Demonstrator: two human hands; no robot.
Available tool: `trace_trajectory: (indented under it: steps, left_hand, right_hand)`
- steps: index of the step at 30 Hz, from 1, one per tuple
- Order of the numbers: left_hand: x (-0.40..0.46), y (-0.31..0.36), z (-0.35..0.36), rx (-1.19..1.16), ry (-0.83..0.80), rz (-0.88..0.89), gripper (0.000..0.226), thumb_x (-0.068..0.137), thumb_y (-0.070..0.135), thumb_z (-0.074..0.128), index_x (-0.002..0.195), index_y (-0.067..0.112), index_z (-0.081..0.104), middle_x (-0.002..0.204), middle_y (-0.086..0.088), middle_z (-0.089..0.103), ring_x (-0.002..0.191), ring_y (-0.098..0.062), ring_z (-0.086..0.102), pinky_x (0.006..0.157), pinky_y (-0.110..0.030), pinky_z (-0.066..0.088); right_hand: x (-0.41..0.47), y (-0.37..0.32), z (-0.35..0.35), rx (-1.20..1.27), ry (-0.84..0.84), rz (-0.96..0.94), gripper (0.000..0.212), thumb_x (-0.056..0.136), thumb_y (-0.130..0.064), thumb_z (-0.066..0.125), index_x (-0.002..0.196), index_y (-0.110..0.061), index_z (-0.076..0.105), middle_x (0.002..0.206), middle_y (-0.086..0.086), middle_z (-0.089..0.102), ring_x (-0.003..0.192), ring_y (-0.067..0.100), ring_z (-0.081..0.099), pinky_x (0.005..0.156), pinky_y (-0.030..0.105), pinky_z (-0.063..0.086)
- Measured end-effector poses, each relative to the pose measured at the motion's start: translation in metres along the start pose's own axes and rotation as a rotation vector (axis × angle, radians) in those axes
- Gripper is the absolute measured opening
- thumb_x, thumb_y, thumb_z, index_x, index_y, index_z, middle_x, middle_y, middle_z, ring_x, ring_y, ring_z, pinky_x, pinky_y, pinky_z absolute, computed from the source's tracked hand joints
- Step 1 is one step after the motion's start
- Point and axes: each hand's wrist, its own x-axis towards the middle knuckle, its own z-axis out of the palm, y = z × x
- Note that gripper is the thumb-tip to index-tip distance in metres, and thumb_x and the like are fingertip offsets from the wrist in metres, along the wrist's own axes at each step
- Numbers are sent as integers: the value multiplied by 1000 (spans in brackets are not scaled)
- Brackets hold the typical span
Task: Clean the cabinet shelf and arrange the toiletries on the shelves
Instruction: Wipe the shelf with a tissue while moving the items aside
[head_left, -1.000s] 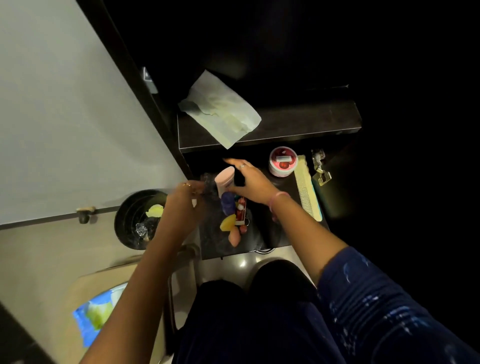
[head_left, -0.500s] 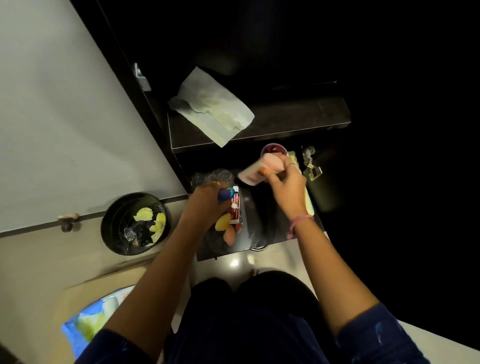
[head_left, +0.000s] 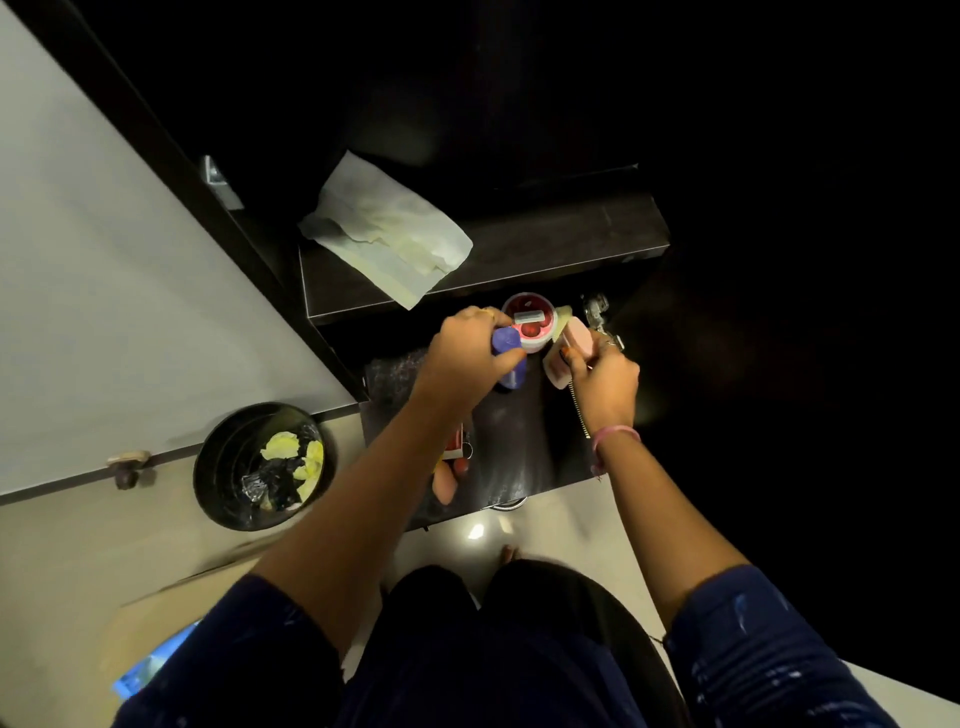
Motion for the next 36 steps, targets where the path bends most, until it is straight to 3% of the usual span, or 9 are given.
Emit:
trace_trajectory:
  steps: [3,10,22,25,28,30,33,36]
  left_hand:
    - [12,8,23,13,-39,-29,40,80,23,70,116,7,64,116,-13,62,104,-26,61,92,-35,48]
    - [33,9,49,46,-141,-25,45,83,18,67,126,7,58,129,-12,57,119,-26,54,101,-28,37]
    - [38,9,61,-11,-132,1,49,79,13,71,124,3,58,126,-15,59,115,-25,56,99,-25,39]
    - [36,8,58,-17,-121,10,52,76,12,73,124,2,58,124,-16,60,113,-27,57,96,-24,40]
    - [34,7,54,-7,-132,13,55,75,13,74,125,2,56,126,-17,58,116,-27,56,97,-23,38]
    - [32,4,47,7,-132,2,53,75,14,74,124,3,58,124,-16,60,114,-27,57,94,-23,38]
    - [25,-8,28,21,-117,-40,47,76,19,73,120,6,61,118,-13,64,107,-24,60,87,-18,40]
    - [10,-24,1,8,-120,-106,42,83,20,69,121,5,60,116,-12,65,105,-21,62,80,-10,37]
  right_hand:
    - [3,-1,-2,18,19,6,35,87,-25,61,121,-15,60,106,17,69,101,35,63,90,45,50]
    - [-2,2,0,27,-17,-48,34,84,-23,64,116,-14,61,102,16,69,97,36,63,85,45,51]
    - [-5,18,-5,58,-1,-5,59,84,-27,68,137,-13,46,124,10,62,114,23,60,99,33,47]
    - [-19,20,-7,74,21,8,57,85,-25,67,137,-13,46,124,8,62,108,19,61,97,30,46]
    - [-36,22,-1,129,36,50,51,84,-14,67,133,-11,50,111,7,65,97,17,61,92,22,46]
    - [-48,24,8,188,1,92,42,85,-8,64,126,-11,55,101,4,65,85,13,60,86,12,43]
    - [-64,32,25,254,-148,101,35,84,-3,60,117,-14,59,97,2,65,80,13,63,88,23,51]
    - [-79,36,32,186,-337,-29,32,83,2,58,111,-13,64,92,-1,63,72,9,57,76,15,48]
